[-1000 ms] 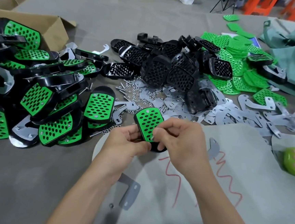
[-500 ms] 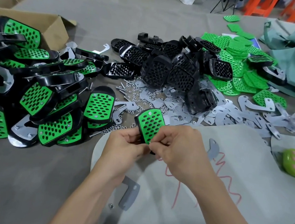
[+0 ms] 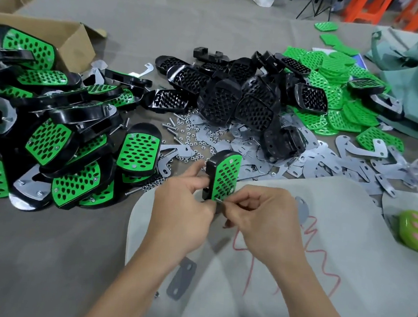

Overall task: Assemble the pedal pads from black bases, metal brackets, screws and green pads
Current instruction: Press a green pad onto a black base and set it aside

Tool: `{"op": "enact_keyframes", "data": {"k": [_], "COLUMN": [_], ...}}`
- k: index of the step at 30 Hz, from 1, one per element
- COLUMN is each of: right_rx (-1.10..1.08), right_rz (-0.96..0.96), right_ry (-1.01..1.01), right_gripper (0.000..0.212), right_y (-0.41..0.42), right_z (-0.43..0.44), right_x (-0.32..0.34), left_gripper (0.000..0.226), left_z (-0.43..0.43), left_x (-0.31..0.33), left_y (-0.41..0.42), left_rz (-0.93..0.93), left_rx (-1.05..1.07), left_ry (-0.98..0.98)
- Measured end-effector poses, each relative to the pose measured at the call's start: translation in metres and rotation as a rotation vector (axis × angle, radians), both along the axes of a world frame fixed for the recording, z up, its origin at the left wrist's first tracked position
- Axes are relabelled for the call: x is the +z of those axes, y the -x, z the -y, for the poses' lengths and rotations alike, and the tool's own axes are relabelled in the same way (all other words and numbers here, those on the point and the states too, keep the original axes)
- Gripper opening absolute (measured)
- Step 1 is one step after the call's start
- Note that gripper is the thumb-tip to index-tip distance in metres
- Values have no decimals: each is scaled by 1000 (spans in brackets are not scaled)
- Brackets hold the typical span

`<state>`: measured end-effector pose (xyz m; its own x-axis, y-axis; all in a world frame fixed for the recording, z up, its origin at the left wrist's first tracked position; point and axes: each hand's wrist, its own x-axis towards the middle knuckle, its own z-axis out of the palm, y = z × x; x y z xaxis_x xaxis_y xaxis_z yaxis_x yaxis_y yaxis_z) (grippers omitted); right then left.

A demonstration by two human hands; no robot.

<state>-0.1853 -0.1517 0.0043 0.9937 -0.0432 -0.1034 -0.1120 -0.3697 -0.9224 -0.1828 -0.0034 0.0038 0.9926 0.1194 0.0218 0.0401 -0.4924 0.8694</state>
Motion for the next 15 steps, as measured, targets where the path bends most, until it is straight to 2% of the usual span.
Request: {"op": "enact_keyframes", "data": {"k": [2,4,5,7,9,11,13,14,15], "right_rx": [-46,-71,-87,-143,-148,-101,-5,-10,-31], "right_rz": [126,154,119,-25,-46,195,435,442,359], "right_ry": [178,228,169,-81,-113,195,589,633,572], "right_gripper": [12,13,12,18,24,19,15,14,14], "right_y": [5,10,10,7,8,13,20,22,20], "right_z": [-10,-18,-19,-16,-12,-14,-20,-22,-22], "right_x": [-1,-3,-4,-3,-5,-8,-9,-9,-8], "left_gripper": [29,29,31,30,30,33,31,31,32], "left_z": [6,10,10,7,3,-1,-2,0,1], "left_x": [0,0,0,1,-1,-3,-7,-8,-8], "left_y": [1,1,0,-1,-3,-5,-8,-9,-9], "left_rz": [10,9,7,-1,-12,-33,-66,-91,-102], "left_rx": [15,23,25,6,-37,-79,-106,-103,-91], "left_ry": [-58,-71,-65,-56,-48,-25,42,79,105]}}
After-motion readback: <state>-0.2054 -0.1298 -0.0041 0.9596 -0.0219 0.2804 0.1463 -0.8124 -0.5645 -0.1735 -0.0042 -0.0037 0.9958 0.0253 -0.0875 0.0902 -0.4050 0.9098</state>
